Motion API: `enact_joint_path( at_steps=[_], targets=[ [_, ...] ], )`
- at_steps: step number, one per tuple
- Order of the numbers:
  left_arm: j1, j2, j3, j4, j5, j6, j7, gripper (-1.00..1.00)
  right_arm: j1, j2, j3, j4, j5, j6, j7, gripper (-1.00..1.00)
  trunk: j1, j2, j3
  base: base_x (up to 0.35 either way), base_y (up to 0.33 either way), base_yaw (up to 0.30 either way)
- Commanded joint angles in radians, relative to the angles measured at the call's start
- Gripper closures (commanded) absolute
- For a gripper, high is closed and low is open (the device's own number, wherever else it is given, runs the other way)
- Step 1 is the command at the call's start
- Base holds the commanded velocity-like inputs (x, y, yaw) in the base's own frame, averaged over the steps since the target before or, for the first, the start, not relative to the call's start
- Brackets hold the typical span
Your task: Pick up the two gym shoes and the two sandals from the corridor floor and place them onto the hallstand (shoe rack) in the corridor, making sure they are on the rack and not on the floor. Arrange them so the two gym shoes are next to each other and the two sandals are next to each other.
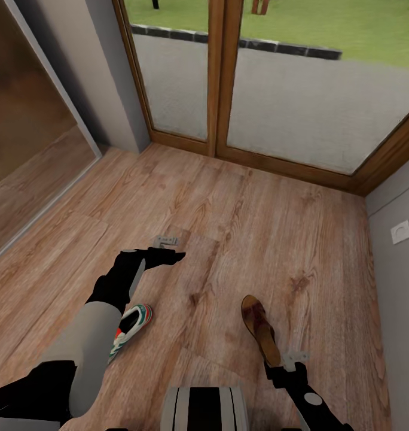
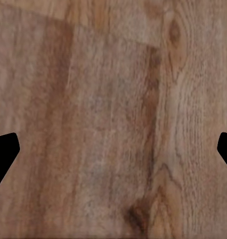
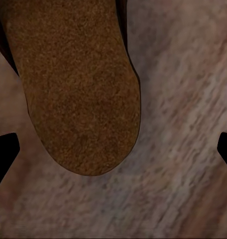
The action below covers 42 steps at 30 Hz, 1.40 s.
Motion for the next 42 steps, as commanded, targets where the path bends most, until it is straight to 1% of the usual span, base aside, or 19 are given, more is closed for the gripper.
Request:
enact_joint_path(
  at_steps=[1, 21, 26, 42],
  targets=[
    [0.0, -0.002, 0.007, -0.001, -0.01, 0.004, -0.01, -1.0, 0.0, 0.001, -0.008, 0.001, 0.01, -0.004, 0.005, -1.0, 0.0, 0.0, -0.001, 0.0, 0.0, 0.0],
    [0.0, -0.001, 0.004, -0.003, -0.011, 0.002, -0.009, -1.0, 0.0, 0.001, -0.009, -0.002, 0.01, -0.004, 0.005, -1.0, 0.0, 0.0, -0.001, 0.0, 0.0, 0.0],
    [0.0, -0.001, 0.004, -0.003, -0.012, 0.002, -0.009, -1.0, 0.0, 0.0, -0.009, -0.002, 0.01, -0.004, 0.005, -1.0, 0.002, -0.001, -0.02, 0.0, 0.0, 0.0],
    [0.0, -0.002, -0.001, -0.003, -0.012, -0.001, -0.011, -1.0, 0.0, 0.0, -0.009, -0.003, 0.01, -0.003, 0.005, -1.0, 0.002, -0.001, -0.02, 0.026, 0.006, 0.0]
  ],
)
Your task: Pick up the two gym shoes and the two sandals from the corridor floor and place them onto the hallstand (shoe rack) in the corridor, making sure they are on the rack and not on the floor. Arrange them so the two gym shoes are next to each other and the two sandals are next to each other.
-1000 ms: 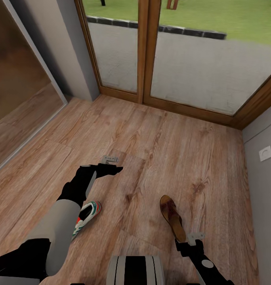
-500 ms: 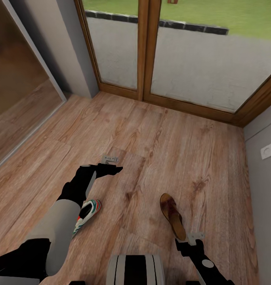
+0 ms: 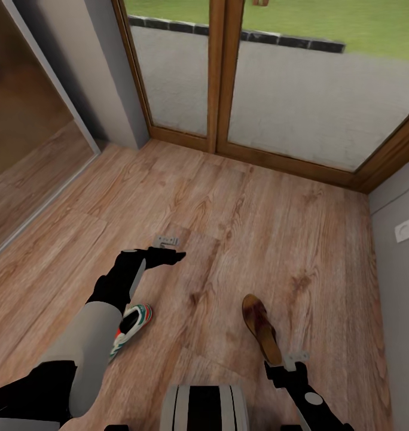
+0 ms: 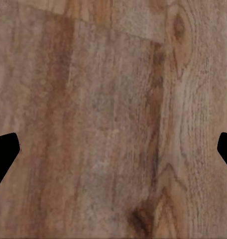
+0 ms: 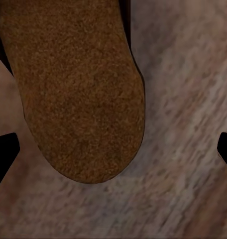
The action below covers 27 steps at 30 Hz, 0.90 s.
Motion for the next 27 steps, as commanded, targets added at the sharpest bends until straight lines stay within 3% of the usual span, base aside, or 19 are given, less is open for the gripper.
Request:
enact_joint_path(
  at_steps=[1, 27],
  targets=[
    [0.0, -0.002, 0.007, -0.001, -0.01, 0.004, -0.01, -1.0, 0.0, 0.001, -0.008, 0.0, 0.01, -0.004, 0.005, -1.0, 0.0, 0.0, -0.001, 0.125, 0.047, 0.0],
    [0.0, -0.002, 0.007, -0.001, -0.01, 0.004, -0.01, -1.0, 0.0, 0.002, -0.008, -0.001, 0.01, -0.004, 0.005, -1.0, 0.0, 0.0, -0.001, 0.031, 0.016, 0.0]
  ],
)
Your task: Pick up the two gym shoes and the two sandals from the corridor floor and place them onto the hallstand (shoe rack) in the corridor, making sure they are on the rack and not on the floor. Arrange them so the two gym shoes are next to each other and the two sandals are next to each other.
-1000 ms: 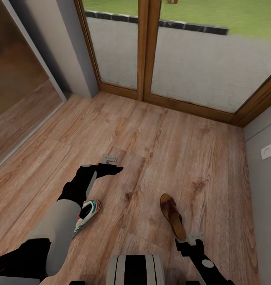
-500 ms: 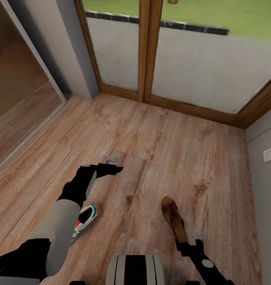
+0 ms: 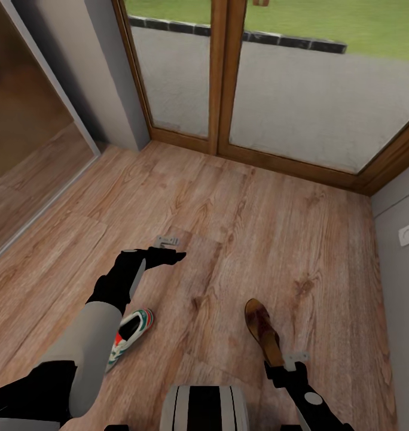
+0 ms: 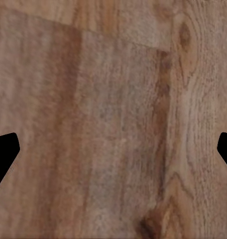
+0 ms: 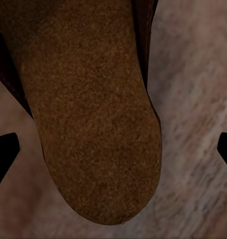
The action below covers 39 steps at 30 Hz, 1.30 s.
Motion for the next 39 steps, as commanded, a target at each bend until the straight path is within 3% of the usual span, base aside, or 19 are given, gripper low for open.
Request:
enact_joint_path(
  at_steps=[1, 11, 21, 39],
  targets=[
    [0.0, -0.001, 0.006, -0.001, -0.01, 0.004, -0.01, -1.0, 0.0, 0.001, -0.008, 0.0, 0.01, -0.004, 0.005, -1.0, 0.0, 0.0, -0.001, 0.035, 0.027, 0.0],
    [0.001, -0.002, 0.006, -0.001, -0.014, 0.0, -0.01, -1.0, 0.0, 0.001, -0.008, 0.0, 0.01, -0.004, 0.005, -1.0, 0.0, 0.0, -0.001, 0.012, 0.009, 0.0],
    [0.0, -0.001, 0.007, -0.001, -0.014, 0.002, -0.01, -1.0, 0.0, 0.0, -0.008, 0.0, 0.01, -0.004, 0.005, -1.0, 0.004, -0.003, -0.04, 0.0, 0.0, 0.0],
    [0.0, -0.001, 0.01, -0.001, -0.013, 0.003, -0.008, -1.0, 0.0, 0.0, -0.008, -0.001, 0.01, -0.004, 0.001, -1.0, 0.004, -0.003, -0.054, 0.0, 0.0, 0.0]
  ],
)
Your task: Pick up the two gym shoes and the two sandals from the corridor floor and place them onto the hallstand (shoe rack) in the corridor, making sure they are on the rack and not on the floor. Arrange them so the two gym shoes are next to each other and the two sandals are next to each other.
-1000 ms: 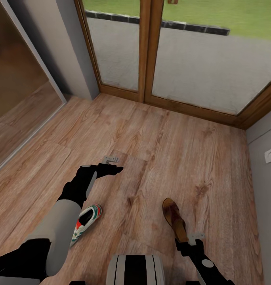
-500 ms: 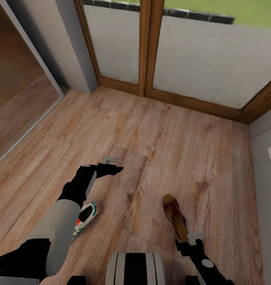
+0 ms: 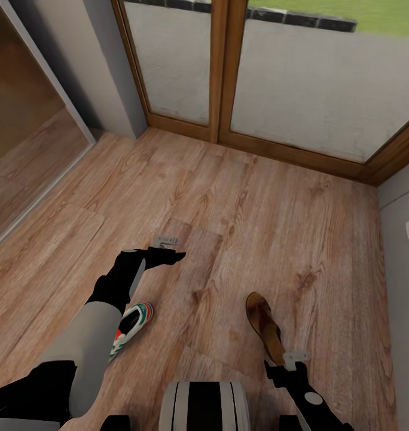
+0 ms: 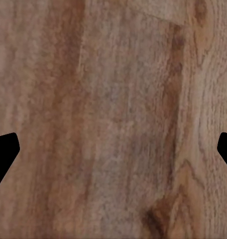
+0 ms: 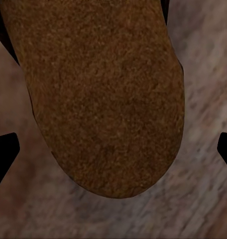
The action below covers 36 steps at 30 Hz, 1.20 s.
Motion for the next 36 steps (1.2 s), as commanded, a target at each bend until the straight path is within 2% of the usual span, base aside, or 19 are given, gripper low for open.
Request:
enact_joint_path(
  at_steps=[1, 36],
  targets=[
    [-0.001, -0.002, 0.007, -0.001, -0.011, 0.004, -0.01, -1.0, 0.0, 0.001, -0.007, 0.0, 0.01, -0.004, 0.004, -1.0, 0.0, 0.0, -0.001, 0.0, 0.0, 0.0],
    [-0.001, 0.0, 0.007, -0.001, -0.009, 0.004, -0.011, -1.0, 0.0, 0.001, -0.007, 0.0, 0.01, -0.004, 0.003, -1.0, 0.0, 0.0, -0.001, 0.019, 0.011, 0.0]
  ],
)
